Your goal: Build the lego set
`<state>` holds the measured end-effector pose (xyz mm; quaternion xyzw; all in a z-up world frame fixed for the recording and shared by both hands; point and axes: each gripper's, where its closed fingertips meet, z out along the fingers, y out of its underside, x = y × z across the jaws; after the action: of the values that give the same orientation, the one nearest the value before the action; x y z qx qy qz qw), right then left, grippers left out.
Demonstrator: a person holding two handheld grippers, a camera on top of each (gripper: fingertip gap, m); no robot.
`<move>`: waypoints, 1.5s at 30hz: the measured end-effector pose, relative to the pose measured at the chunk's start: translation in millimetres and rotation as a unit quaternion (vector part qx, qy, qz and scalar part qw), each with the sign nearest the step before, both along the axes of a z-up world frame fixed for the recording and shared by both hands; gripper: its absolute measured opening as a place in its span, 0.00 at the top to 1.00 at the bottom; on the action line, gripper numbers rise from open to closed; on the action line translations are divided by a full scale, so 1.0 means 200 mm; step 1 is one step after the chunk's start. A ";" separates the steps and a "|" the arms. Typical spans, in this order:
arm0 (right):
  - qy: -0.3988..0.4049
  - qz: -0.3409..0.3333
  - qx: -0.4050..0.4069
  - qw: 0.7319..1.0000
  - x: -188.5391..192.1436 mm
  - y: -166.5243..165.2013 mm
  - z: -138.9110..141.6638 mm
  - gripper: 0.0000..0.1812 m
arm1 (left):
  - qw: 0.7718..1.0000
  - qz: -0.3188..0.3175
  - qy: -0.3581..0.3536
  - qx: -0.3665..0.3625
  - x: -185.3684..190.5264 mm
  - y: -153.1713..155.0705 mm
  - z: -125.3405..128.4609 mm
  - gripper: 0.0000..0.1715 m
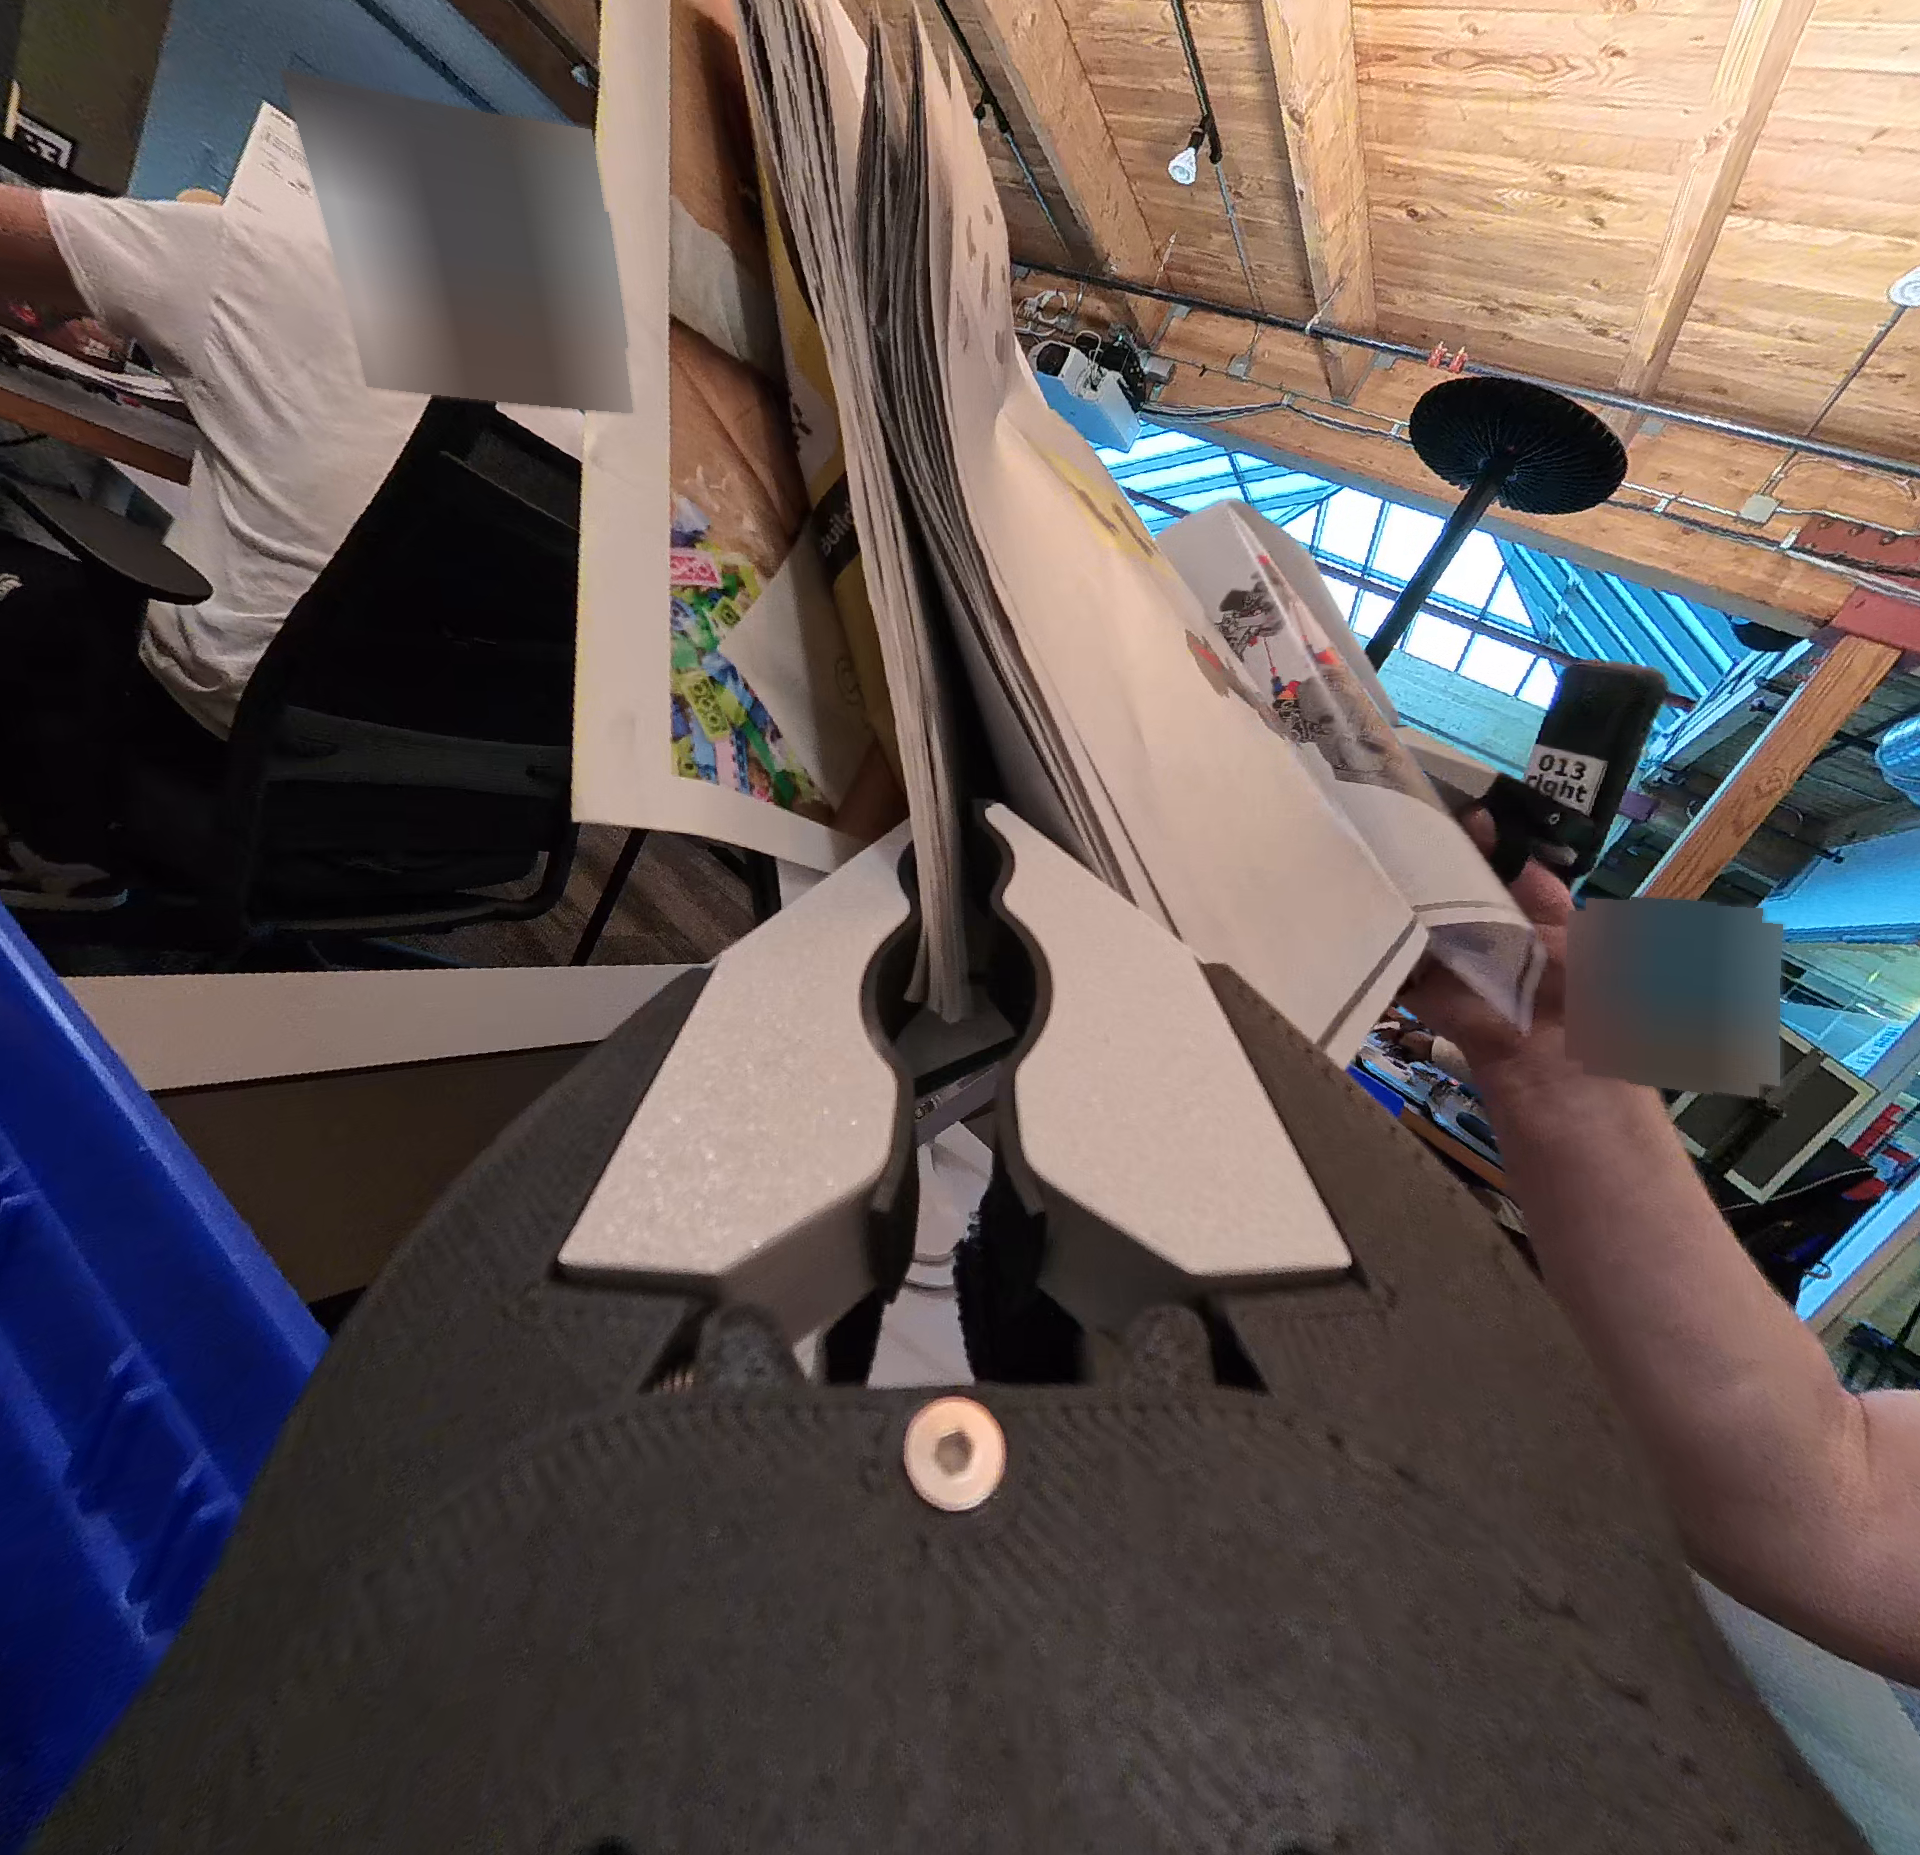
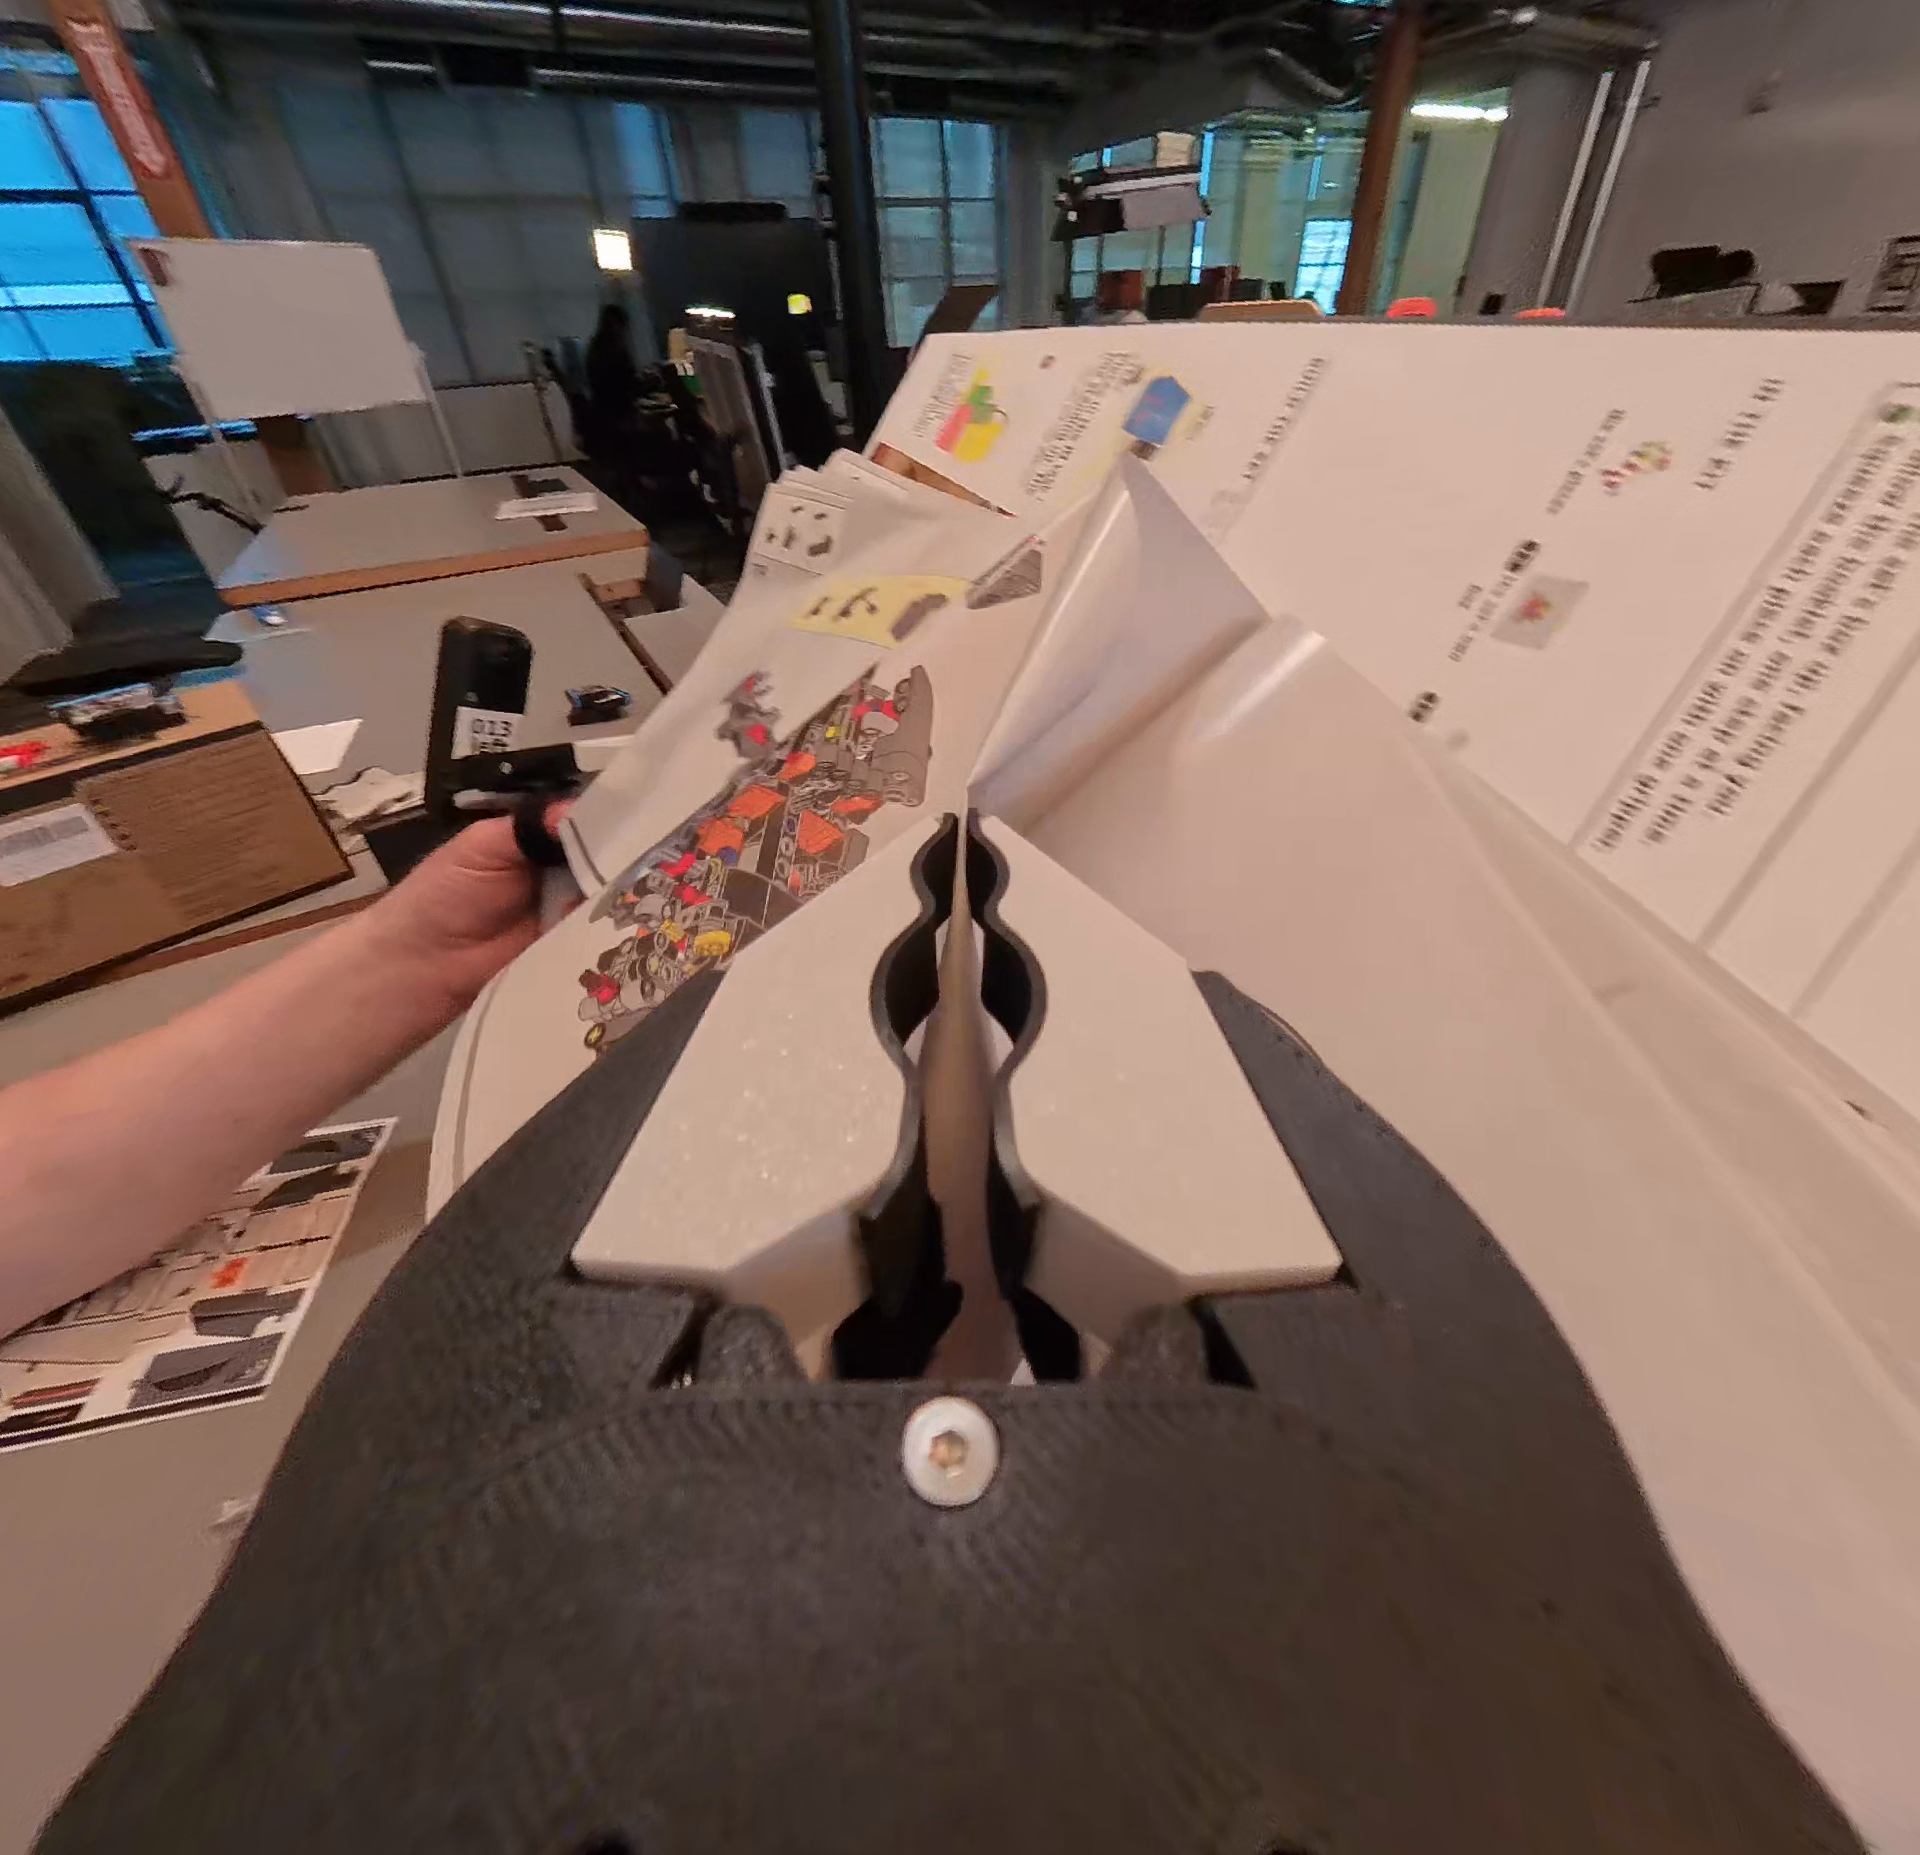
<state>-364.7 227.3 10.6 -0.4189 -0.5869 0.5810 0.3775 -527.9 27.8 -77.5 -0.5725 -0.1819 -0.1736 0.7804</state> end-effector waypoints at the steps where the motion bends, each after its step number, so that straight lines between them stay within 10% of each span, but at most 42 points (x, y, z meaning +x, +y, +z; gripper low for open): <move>1: 0.001 0.008 -0.001 1.000 -0.01 -0.03 0.02 1.00 | 1.000 0.000 0.000 0.000 0.00 0.00 0.00 0.99; 8: -0.012 -0.004 0.057 0.998 -0.05 -0.11 0.06 1.00 | 1.000 -0.003 0.000 0.001 0.00 0.00 0.01 0.99; 16: -0.066 -0.201 0.235 0.949 0.07 0.36 -0.08 1.00 | 1.000 -0.002 -0.002 0.001 0.00 0.00 0.01 0.99; 20: 0.003 -0.036 0.029 0.999 0.12 0.17 -0.02 0.97 | 1.000 0.000 -0.002 0.001 0.00 0.00 0.00 0.99; 27: 0.013 0.095 -0.087 0.992 0.10 -0.09 0.03 0.90 | 1.000 0.000 -0.002 0.001 0.00 0.00 0.00 0.99; 35: -0.008 0.091 -0.019 0.996 -0.07 -0.33 -0.05 0.81 | 1.000 -0.002 -0.002 0.001 0.00 0.00 0.00 0.99; 40: -0.051 0.218 0.036 0.974 -0.10 -0.75 -0.11 0.76 | 1.000 -0.002 -0.003 0.002 0.00 0.00 0.00 0.99; 45: -0.027 0.129 0.092 0.987 -0.15 -0.63 -0.10 0.72 | 1.000 -0.004 -0.002 0.002 0.00 0.00 0.00 0.99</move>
<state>-394.8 102.0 -10.1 -0.3188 -0.6966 0.5571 0.3205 -527.4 27.3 -76.6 -0.5715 -0.1809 -0.1783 0.7803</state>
